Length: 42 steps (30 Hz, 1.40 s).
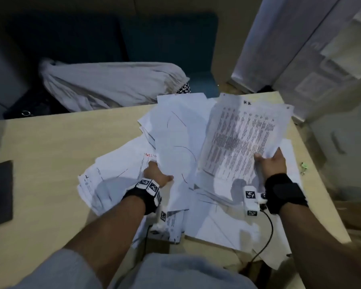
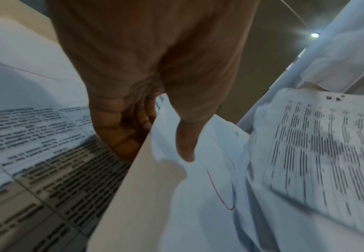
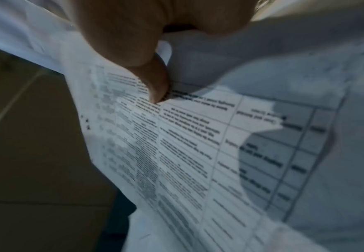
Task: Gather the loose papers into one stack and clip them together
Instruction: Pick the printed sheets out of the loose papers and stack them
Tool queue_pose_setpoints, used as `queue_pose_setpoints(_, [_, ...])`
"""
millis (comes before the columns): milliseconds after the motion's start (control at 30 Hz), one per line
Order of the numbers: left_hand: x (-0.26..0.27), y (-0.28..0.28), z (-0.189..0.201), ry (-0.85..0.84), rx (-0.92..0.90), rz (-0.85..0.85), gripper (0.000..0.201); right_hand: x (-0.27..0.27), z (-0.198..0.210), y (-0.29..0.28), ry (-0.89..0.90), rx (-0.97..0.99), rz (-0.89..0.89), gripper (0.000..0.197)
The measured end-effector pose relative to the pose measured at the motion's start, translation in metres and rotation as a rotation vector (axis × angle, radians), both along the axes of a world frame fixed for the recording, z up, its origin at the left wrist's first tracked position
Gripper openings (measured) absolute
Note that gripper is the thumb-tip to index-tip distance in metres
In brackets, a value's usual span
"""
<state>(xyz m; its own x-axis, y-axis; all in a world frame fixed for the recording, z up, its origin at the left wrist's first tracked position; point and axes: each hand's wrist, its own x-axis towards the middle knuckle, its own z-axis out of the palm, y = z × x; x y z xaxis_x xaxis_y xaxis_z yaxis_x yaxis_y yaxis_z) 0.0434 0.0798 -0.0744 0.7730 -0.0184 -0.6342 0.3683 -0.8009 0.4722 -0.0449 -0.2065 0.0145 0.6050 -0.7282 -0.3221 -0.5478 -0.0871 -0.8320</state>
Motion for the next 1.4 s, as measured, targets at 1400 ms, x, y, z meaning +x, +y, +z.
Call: queue_pose_setpoints(1400, [-0.005,0.036,0.075,0.082,-0.681,0.235,0.062,0.046,-0.054,0.088,-0.029,0.55,0.352,0.056])
